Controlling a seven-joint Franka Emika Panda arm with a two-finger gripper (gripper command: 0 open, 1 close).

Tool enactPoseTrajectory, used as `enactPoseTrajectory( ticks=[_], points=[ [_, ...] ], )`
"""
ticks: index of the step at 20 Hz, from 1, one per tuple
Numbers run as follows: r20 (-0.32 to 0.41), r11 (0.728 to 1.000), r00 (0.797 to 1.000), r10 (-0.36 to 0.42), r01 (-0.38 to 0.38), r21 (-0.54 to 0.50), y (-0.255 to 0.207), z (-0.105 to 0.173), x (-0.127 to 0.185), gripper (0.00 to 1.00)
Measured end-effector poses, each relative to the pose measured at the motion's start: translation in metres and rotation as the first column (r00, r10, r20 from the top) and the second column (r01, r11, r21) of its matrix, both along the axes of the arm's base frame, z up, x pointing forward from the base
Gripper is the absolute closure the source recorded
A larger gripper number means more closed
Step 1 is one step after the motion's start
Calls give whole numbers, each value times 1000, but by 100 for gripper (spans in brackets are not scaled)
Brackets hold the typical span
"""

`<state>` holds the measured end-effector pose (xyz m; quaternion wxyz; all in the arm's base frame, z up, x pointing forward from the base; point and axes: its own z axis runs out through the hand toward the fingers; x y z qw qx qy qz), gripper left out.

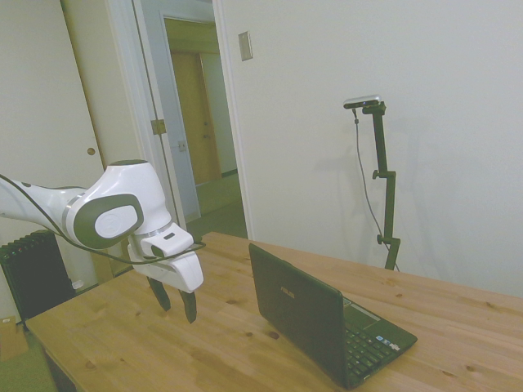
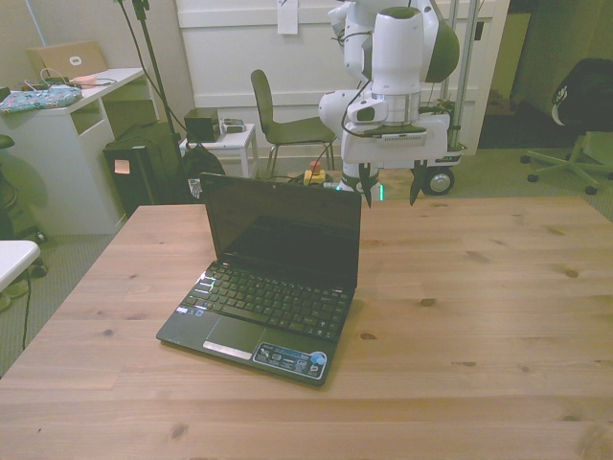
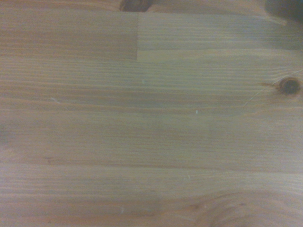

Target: Close the laptop

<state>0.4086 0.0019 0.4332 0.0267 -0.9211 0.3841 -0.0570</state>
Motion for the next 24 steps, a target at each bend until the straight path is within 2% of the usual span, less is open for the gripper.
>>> enactPoseTrajectory(
  ticks=[4, 8, 18, 24],
  points=[
    [-2, 1000, 1000, -7, 7, 2, -4, -1, 0, 0],
    [15, 999, 999, -49, 49, 10, -24, 7, 2, 0],
    [69, 985, 983, -170, 170, 7, -95, 71, 20, 0],
    [67, 975, 973, -222, 222, 11, -134, 87, 29, 0]
  ],
)
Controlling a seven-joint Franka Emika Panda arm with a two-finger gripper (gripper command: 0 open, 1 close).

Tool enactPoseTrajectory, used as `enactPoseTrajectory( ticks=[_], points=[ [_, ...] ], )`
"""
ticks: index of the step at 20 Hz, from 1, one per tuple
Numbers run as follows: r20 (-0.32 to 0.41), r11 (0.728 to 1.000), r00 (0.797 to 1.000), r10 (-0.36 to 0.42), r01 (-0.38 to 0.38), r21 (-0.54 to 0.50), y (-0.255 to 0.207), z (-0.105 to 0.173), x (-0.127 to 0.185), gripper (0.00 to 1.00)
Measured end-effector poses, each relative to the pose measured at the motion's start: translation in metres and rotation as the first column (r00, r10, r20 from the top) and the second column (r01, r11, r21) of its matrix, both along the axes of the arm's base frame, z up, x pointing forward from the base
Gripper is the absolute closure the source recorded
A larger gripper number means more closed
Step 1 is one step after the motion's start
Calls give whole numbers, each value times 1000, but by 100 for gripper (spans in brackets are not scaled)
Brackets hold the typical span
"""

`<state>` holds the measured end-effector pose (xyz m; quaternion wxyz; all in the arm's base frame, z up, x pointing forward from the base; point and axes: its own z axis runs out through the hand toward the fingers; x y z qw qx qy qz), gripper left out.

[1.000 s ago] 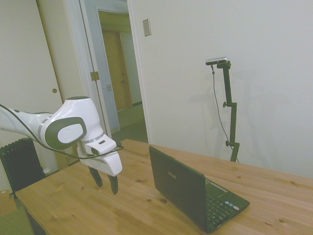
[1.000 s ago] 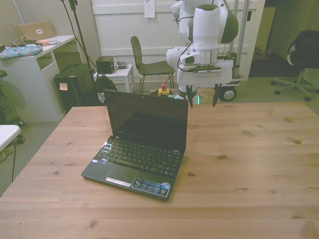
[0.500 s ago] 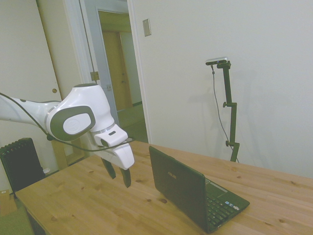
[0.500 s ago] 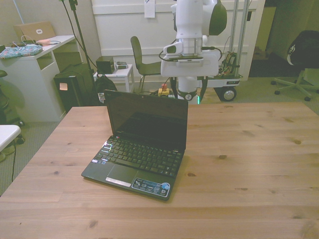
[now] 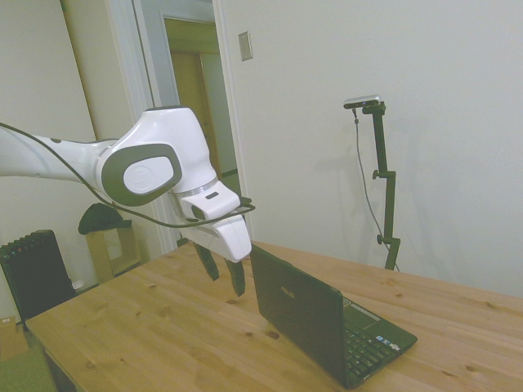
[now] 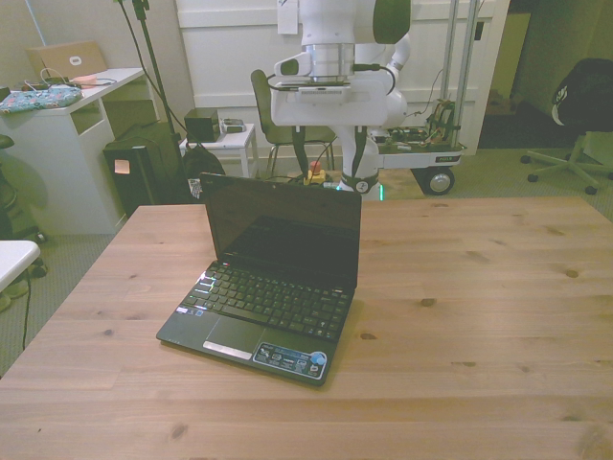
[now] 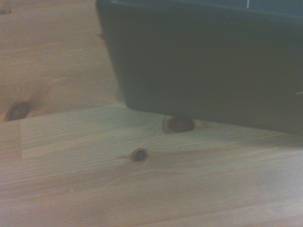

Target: Close the laptop

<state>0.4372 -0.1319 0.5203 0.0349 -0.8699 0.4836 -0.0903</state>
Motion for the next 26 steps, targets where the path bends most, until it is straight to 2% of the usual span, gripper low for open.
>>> enactPoseTrajectory(
  ticks=[3, 4, 13, 26],
  points=[
    [-6, 1000, 1000, -23, 23, -6, -24, -1, 10, 0],
    [-7, 1000, 1000, -26, 26, -6, -29, 0, 14, 100],
    [-1, 999, 999, -51, 51, -16, -55, 9, 39, 100],
    [13, 997, 997, -72, 73, -21, -70, 23, 48, 100]
  ],
)
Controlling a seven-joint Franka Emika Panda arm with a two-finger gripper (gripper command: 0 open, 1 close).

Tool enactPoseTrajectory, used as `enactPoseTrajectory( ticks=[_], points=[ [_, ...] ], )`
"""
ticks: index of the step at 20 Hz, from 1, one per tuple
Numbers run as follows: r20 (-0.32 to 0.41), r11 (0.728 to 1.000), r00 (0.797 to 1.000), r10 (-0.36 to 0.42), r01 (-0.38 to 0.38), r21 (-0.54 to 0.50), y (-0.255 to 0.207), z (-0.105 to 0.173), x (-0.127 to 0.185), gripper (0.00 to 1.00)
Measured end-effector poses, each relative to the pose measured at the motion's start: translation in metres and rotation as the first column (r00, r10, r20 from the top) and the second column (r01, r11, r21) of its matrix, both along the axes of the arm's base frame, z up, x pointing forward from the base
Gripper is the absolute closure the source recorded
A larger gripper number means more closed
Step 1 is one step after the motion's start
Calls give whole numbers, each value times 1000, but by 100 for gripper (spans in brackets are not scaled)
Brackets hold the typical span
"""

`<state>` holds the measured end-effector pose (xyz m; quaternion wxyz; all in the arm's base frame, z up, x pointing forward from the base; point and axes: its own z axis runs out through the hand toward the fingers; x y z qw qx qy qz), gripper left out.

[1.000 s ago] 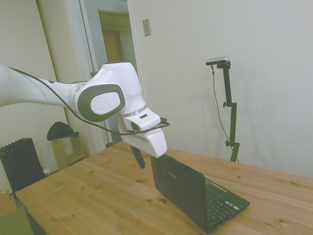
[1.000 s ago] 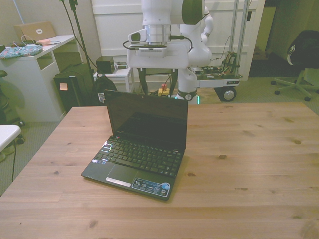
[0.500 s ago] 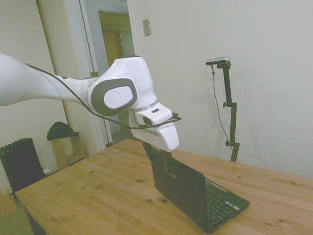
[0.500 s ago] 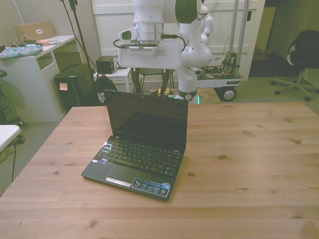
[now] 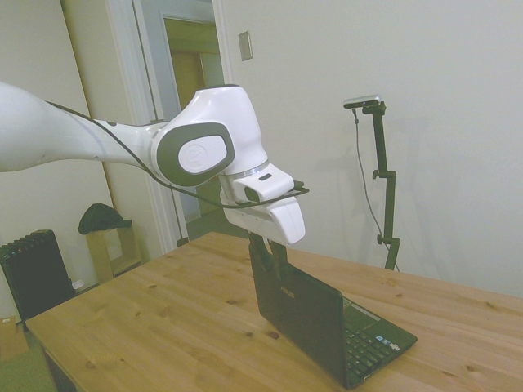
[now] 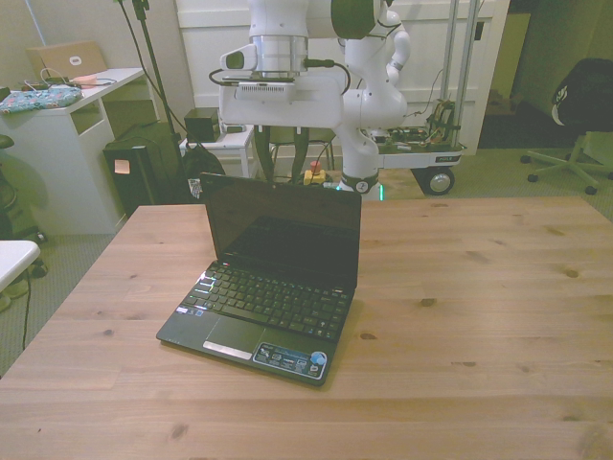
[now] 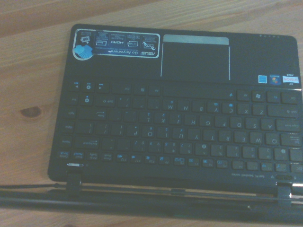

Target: Close the laptop

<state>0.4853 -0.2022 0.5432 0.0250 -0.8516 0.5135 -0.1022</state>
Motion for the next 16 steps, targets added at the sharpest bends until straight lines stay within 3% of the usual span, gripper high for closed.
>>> enactPoseTrajectory(
  ticks=[16],
  points=[
    [-37, 998, 997, -64, 64, 2, -47, -8, 8, 100]
  ],
)
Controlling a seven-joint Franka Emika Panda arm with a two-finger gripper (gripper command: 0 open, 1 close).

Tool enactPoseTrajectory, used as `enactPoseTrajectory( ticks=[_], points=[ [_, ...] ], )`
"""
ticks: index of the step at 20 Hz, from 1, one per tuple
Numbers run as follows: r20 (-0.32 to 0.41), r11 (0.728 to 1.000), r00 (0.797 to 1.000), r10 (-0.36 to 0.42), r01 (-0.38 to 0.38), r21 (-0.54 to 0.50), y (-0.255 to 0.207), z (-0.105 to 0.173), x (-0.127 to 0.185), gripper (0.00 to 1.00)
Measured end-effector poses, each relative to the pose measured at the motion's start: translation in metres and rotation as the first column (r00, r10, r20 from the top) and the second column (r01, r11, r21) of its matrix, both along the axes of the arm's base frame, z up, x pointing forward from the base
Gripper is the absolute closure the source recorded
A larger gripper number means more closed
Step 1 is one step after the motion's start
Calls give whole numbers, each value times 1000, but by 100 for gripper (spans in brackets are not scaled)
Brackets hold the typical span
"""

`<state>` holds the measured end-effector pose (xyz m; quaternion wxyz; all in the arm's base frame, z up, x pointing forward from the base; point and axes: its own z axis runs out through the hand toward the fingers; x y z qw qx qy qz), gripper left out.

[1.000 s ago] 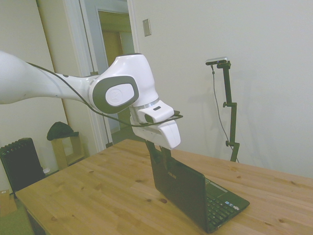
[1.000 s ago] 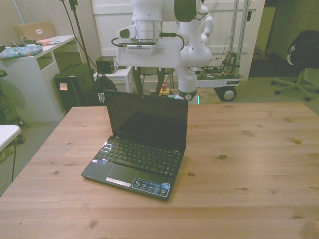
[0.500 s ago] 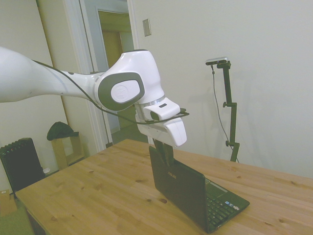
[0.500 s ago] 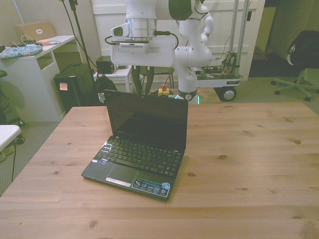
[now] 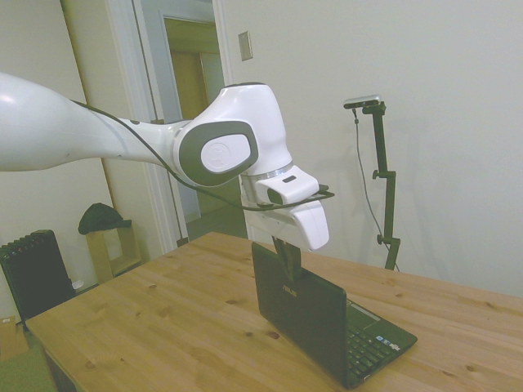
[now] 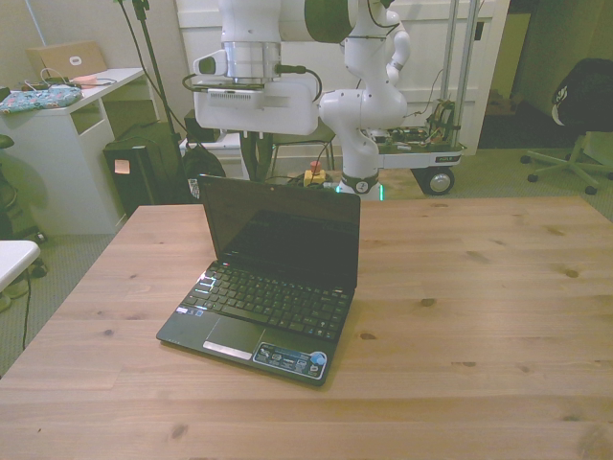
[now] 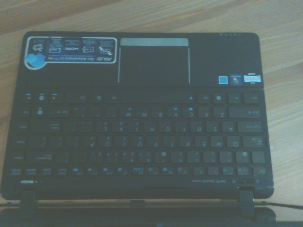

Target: Close the laptop

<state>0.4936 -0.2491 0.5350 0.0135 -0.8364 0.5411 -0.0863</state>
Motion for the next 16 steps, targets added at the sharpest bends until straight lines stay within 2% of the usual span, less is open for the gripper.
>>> enactPoseTrajectory(
  ticks=[16],
  points=[
    [-46, 999, 997, -54, 53, -12, -61, -32, 23, 100]
  ],
)
